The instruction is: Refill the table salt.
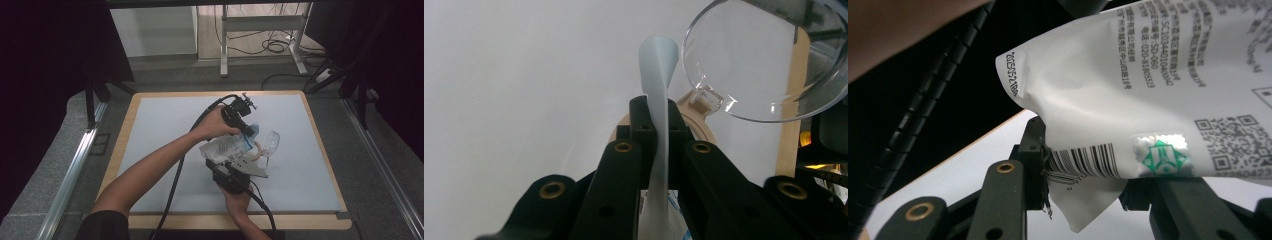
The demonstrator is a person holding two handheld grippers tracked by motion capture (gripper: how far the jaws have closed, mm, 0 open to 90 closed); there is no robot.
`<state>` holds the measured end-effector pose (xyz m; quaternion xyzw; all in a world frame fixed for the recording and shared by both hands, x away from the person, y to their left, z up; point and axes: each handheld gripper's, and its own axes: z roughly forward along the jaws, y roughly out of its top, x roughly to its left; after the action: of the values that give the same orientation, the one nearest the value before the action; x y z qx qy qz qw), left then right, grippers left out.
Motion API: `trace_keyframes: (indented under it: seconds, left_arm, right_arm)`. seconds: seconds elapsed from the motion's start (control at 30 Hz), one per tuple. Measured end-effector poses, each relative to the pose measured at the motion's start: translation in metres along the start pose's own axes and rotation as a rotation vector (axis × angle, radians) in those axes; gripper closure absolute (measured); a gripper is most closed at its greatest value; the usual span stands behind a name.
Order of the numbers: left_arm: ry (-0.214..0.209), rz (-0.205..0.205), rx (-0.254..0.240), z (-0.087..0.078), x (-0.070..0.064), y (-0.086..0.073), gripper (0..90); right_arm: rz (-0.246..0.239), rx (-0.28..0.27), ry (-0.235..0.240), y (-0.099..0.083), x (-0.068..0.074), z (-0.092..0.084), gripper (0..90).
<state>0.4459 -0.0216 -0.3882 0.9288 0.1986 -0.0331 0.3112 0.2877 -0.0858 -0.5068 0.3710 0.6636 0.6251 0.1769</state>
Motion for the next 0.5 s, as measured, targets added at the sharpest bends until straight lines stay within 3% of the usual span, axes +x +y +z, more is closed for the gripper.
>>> trace_keyframes:
  seconds: [0.27,0.5]
  left_arm:
    - [0.01,-0.006,0.017,0.004,-0.004,0.002,88.7]
    - [0.025,-0.008,0.028,0.009,-0.005,0.005,88.6]
  right_arm:
    - [-0.032,-0.002,-0.034,-0.005,0.0,0.009,63.1]
    - [-0.03,-0.015,-0.043,-0.006,-0.002,0.015,63.1]
